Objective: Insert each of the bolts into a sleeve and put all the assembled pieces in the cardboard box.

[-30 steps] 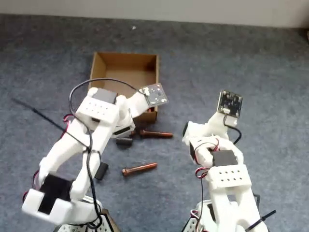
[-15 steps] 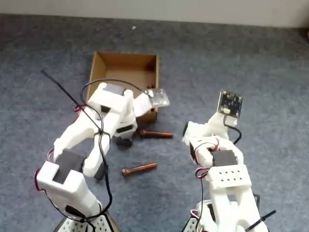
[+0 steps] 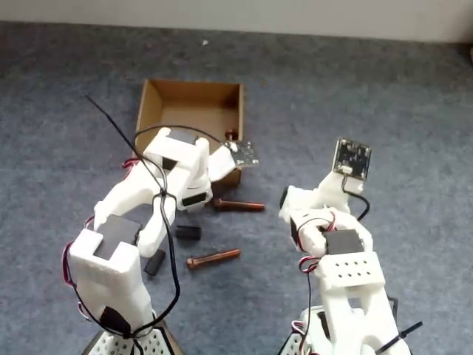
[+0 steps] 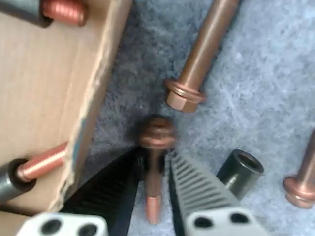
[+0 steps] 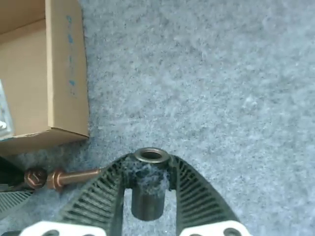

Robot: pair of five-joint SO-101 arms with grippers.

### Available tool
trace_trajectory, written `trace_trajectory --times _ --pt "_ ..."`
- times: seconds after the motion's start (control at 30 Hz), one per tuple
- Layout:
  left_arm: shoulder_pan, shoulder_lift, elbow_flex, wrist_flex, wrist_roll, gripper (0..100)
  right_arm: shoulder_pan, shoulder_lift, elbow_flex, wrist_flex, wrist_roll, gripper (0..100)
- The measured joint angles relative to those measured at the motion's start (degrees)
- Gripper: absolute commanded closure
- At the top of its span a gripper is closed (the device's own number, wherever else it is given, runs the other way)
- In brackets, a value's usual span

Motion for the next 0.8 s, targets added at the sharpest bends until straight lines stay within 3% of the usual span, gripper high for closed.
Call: trace_trajectory --times 0.3,0.8 --pt "0.97 -4.40 0.88 -0.09 9.76 100 0.00 0.00 0.00 0.00 0.00 99.2" --pt "1.05 -44.84 19.60 -0.26 23.74 100 -0.09 0.00 0.00 4.66 0.00 99.3"
